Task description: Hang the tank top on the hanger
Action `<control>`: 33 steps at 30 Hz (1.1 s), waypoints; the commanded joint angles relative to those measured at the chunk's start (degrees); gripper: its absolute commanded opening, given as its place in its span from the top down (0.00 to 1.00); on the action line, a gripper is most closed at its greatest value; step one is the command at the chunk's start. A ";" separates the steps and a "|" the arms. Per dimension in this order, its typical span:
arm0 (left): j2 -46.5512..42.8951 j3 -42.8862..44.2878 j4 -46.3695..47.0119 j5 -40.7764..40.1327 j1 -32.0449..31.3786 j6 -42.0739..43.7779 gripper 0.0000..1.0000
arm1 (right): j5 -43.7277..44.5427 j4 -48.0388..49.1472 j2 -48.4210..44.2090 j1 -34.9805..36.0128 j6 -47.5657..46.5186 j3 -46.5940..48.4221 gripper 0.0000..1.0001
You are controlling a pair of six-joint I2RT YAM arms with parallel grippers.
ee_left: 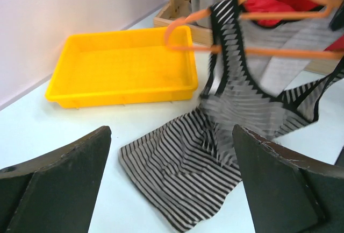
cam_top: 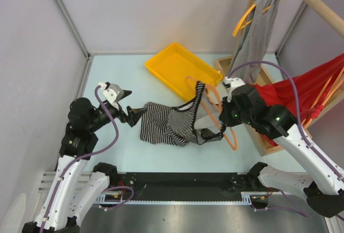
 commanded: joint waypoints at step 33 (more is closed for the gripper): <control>-3.79 -1.75 4.13 -1.30 0.91 -2.75 0.01 | 53.30 -19.95 10.21 -11.94 15.56 38.39 1.00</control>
